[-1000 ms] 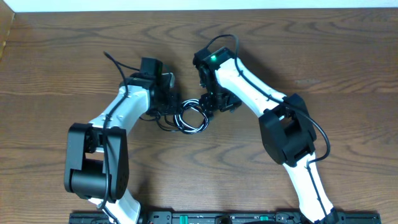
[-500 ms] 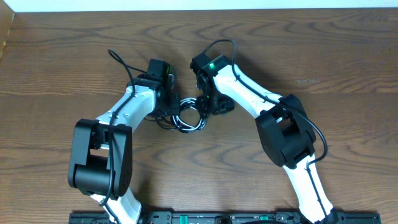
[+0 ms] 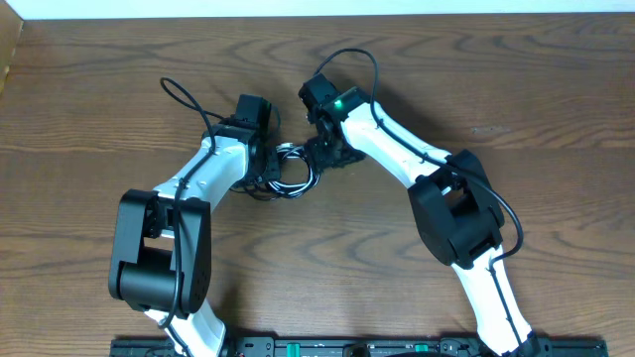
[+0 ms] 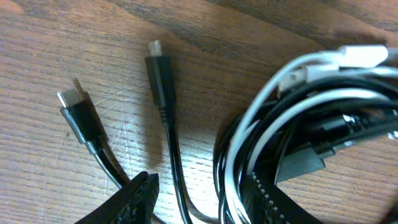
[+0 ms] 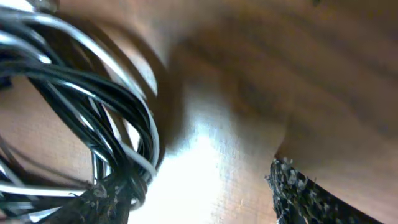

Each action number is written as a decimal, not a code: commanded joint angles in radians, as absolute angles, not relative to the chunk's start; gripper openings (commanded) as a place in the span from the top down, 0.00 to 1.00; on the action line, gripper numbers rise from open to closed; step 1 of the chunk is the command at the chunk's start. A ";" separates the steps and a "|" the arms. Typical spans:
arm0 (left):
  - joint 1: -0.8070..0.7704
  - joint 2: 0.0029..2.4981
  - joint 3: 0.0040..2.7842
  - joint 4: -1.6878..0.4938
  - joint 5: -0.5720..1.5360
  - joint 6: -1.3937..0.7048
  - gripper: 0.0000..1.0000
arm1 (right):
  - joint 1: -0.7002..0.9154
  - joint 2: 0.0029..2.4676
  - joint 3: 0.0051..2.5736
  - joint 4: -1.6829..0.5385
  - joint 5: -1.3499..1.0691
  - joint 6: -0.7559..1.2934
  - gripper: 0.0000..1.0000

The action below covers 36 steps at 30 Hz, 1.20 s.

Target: Untangle cables

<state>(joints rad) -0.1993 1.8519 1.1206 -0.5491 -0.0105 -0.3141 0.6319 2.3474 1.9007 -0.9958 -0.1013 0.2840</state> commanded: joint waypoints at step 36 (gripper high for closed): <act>-0.200 1.829 1.103 -0.548 0.120 -0.283 0.43 | 0.642 2.414 1.914 -0.982 -0.103 0.344 0.32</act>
